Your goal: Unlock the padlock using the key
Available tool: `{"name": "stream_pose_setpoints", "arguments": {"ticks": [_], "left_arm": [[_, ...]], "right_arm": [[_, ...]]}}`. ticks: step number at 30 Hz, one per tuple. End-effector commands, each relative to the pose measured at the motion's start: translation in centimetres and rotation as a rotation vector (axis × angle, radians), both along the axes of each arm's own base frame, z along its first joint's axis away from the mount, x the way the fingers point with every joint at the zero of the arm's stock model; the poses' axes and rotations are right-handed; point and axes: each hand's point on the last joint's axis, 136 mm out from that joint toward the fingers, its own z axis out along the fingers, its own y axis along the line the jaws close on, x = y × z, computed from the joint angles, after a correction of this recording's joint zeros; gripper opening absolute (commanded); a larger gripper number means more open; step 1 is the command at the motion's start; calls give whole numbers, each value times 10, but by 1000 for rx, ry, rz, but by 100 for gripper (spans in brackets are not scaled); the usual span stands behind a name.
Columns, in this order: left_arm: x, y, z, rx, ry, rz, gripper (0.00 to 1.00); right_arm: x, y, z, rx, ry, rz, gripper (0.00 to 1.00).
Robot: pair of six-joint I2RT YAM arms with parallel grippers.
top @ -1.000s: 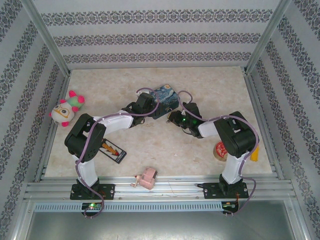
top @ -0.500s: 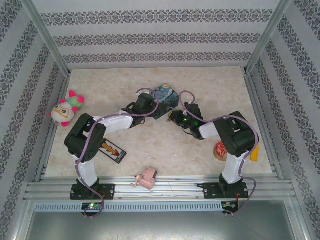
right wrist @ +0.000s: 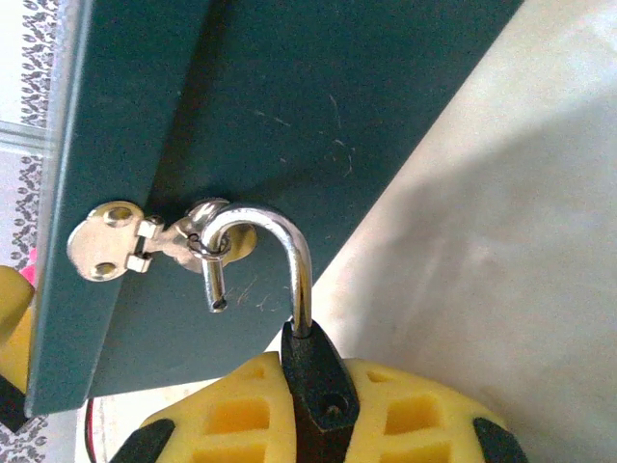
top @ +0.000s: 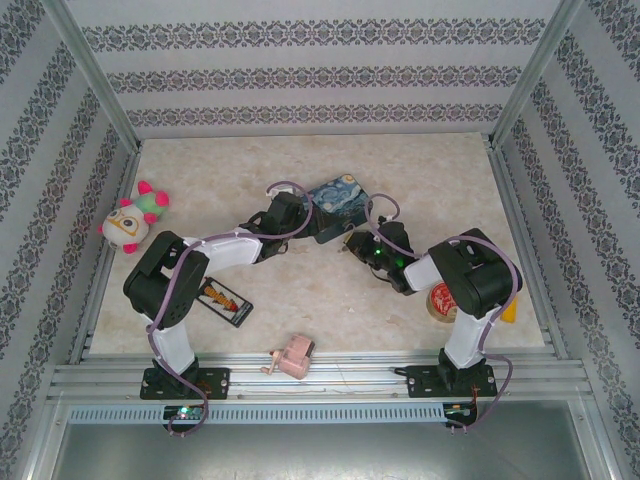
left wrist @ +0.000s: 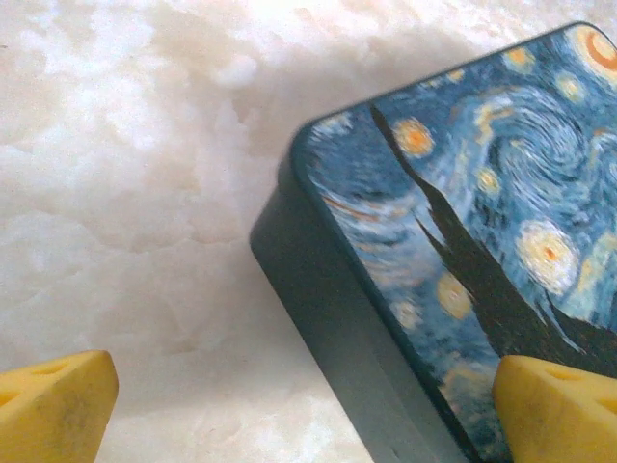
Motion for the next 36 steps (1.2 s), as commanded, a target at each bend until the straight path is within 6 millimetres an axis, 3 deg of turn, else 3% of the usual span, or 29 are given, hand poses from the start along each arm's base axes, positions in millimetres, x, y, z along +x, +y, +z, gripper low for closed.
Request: {"name": "stream_pose_setpoints", "arguments": {"ticks": [1,11,23,36], "left_arm": [[14,2,20,-54,-47,52,99],[17,-16,-2,-42,5,-2,99],[6,-3,-16,-15,33,31,99],[5,-2,-18,-21,43,35,98]], "right_arm": [[2,-2,11,26,-41,-41,0],[6,-6,10,40,-47,-68,0],[28,-14,14,96,-67,-115,0],[35,-26,17,97,-85,-148,0]]}}
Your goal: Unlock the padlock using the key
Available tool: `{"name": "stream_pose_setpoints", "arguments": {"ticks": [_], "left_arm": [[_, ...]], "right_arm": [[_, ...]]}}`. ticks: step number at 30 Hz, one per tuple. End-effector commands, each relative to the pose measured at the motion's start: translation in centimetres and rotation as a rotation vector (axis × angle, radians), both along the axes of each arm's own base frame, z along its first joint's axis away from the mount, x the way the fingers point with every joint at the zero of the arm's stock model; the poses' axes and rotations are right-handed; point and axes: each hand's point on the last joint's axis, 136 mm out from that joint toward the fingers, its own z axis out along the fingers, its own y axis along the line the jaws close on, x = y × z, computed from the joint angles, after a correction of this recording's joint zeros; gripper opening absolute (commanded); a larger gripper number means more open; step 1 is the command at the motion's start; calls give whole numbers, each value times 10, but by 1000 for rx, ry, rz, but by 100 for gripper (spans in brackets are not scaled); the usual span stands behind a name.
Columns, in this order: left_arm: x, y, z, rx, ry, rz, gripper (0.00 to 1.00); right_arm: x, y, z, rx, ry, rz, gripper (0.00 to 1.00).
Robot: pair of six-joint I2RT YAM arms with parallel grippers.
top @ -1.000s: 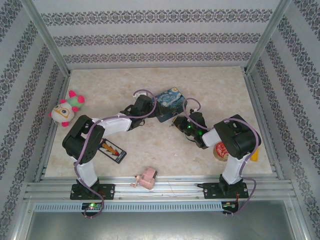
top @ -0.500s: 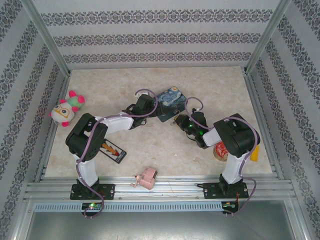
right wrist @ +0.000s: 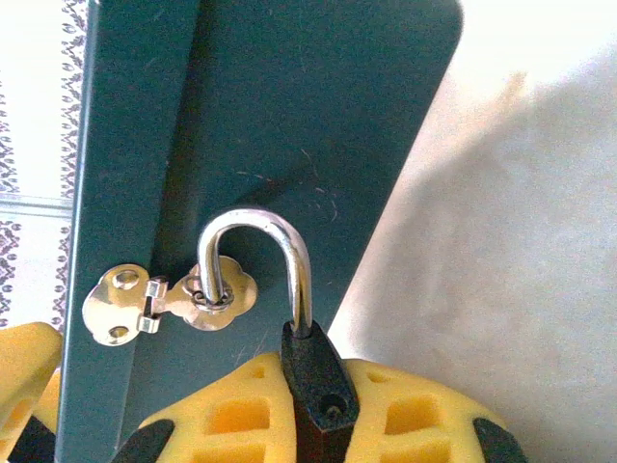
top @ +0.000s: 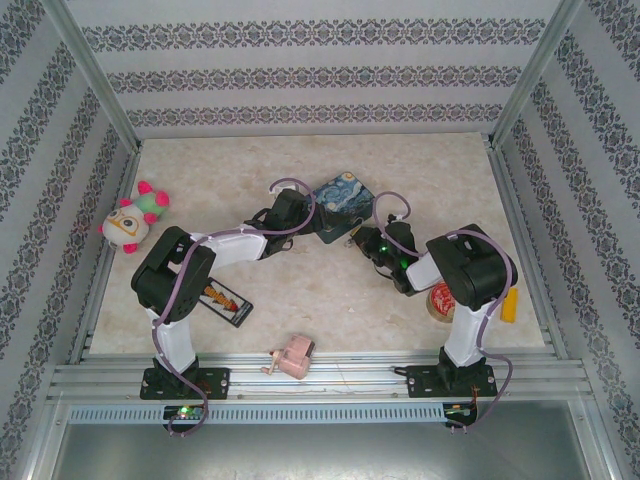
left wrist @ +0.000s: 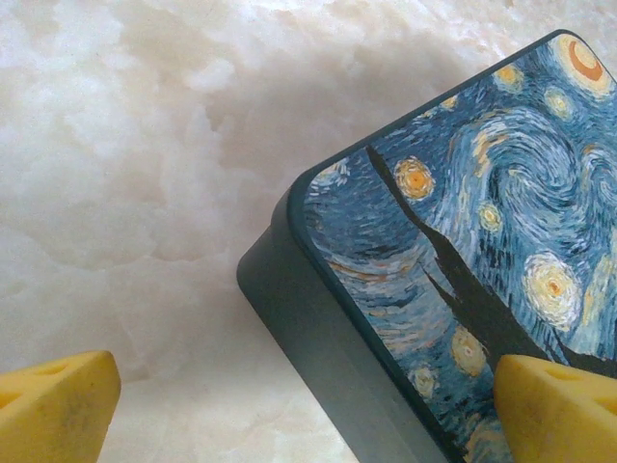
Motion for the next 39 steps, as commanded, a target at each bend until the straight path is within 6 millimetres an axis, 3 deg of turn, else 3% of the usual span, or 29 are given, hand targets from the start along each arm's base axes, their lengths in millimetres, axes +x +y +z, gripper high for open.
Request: {"name": "stream_pose_setpoints", "arguments": {"ticks": [1,12,28,33,39], "left_arm": [[-7,10,-15,24,34,22,98],[-7,14,-16,3,36,38,85],[-8,13,-18,-1,47,33,84],[-8,20,-18,6,47,46,80],[-4,36,-16,4,46,72,73]], "right_arm": [[15,-6,13,14,-59,-34,0],[14,-12,16,1,-72,-45,0],[37,-9,30,60,-121,-91,0],[30,-10,33,47,-128,-79,0],[8,-10,39,-5,-129,-42,0]]}}
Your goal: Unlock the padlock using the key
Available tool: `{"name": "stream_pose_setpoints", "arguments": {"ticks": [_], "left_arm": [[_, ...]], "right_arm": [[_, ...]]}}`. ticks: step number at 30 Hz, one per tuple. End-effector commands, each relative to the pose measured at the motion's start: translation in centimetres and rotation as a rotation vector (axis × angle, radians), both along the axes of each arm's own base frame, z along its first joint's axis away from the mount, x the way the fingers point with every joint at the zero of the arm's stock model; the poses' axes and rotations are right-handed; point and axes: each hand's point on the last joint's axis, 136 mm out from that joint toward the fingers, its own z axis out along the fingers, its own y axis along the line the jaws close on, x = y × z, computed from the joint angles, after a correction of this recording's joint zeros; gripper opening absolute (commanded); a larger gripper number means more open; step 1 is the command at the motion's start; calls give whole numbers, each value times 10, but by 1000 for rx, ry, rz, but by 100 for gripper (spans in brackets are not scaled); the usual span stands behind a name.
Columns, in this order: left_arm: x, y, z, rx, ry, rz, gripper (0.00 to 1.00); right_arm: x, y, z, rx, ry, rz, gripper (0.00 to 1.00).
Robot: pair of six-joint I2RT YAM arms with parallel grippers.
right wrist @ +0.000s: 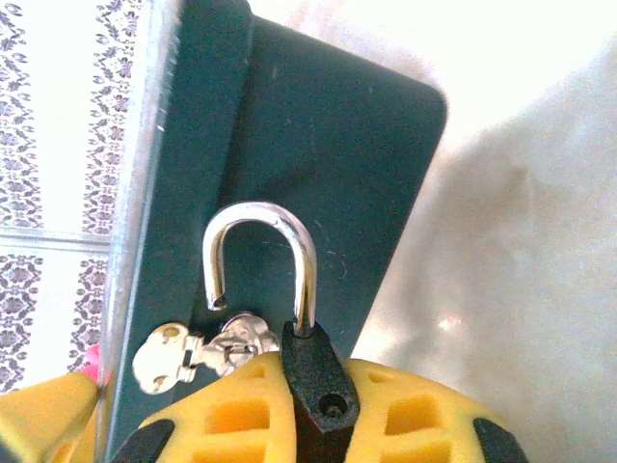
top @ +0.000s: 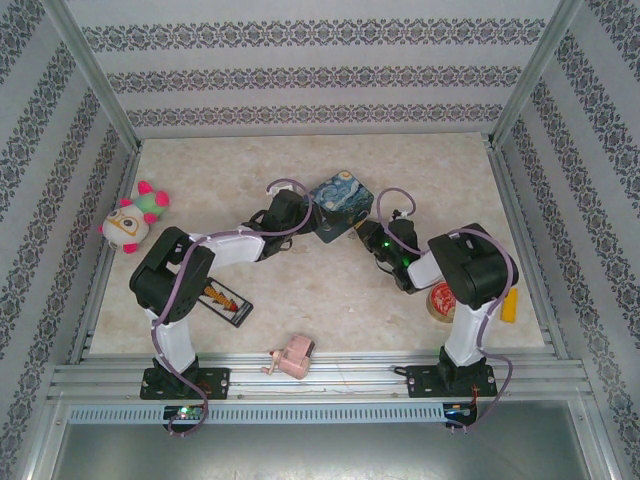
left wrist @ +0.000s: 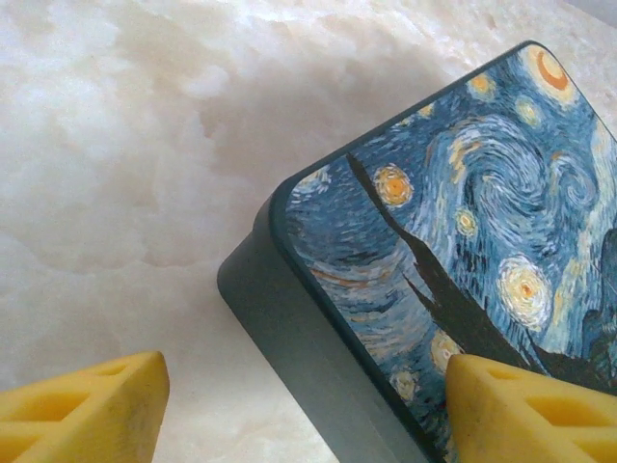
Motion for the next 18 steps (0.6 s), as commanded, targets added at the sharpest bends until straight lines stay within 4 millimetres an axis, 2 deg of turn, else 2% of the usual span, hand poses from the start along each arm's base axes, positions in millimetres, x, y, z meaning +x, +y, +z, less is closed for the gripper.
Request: {"name": "stream_pose_setpoints", "arguments": {"ticks": [1,6,11,14,18], "left_arm": [[-6,36,-17,60,58,60,69],[-4,54,-8,76,43,73,62],[5,74,8,64,18,92,61],[11,75,18,49,2,84,61],[15,64,28,-2,-12,50,62]], "right_arm": [[-6,1,28,-33,-86,23,0],[-33,3,29,-111,-54,101,0],[-66,-2,28,-255,21,193,0],[-82,-9,33,-349,53,237,0],[-102,-23,40,-451,102,267,0]]}}
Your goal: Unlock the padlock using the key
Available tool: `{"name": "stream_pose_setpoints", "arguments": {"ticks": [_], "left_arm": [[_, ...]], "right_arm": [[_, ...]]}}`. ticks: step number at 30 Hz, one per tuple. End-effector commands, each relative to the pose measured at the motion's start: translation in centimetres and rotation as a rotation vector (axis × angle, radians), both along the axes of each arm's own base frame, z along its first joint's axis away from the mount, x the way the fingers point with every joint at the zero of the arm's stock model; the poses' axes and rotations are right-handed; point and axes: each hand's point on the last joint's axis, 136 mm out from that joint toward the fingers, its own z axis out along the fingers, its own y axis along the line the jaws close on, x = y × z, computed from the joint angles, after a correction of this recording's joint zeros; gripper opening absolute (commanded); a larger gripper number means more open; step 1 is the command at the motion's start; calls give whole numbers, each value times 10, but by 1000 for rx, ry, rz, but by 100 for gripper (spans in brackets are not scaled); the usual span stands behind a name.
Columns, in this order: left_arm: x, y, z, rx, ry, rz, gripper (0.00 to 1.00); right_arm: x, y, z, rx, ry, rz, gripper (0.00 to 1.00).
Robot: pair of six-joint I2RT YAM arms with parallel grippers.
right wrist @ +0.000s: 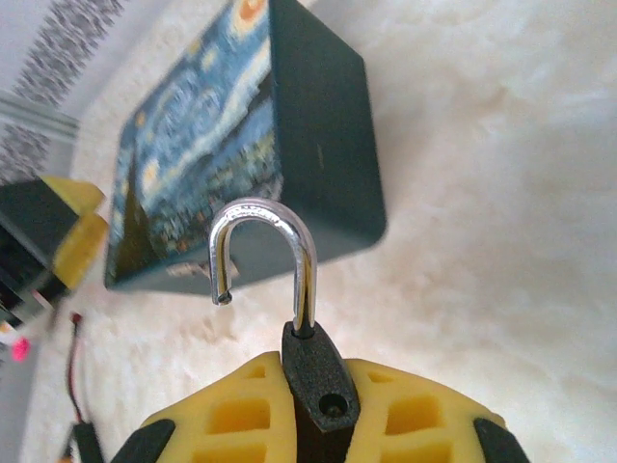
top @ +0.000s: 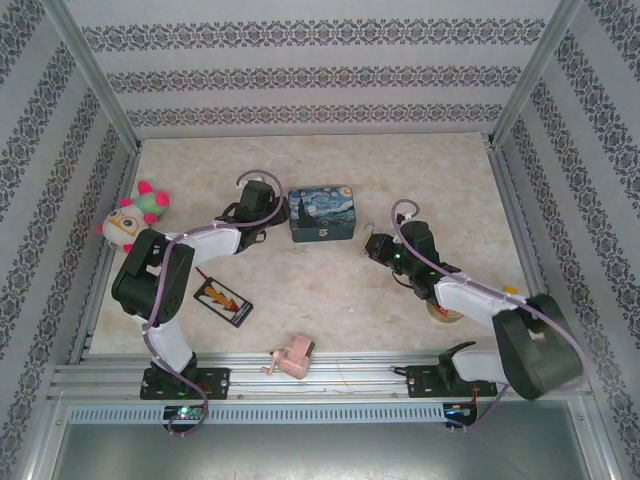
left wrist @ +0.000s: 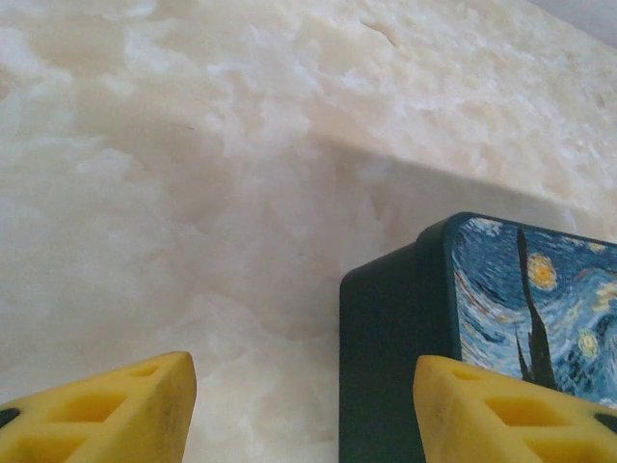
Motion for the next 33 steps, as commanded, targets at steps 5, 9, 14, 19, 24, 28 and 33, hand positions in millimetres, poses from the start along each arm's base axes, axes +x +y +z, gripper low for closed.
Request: {"name": "stream_pose_setpoints", "arguments": {"ticks": [5,9,14,19,24,28,33], "left_arm": [[0,-15,35,-87,-54,-59,71],[-8,-11,48,-94,-67,-53,93],[-25,1,55,-84,-73,-28,99],[-41,13,57,-84,-73,-8,99],[-57,29,65,-89,-99,17,99],[-68,43,75,-84,-133,49,99],[-81,62,81,-66,-153,91,99]], "right_arm": [[-41,-26,-9,-256,160,84,0],[-53,-34,-16,-330,240,116,0],[-54,-34,-28,-367,304,158,0],[-45,-44,-41,-459,357,153,0],[-30,-53,-51,-550,394,143,0],[-20,-54,-59,-582,417,150,0],[-8,-56,-67,-614,438,151,0]]}}
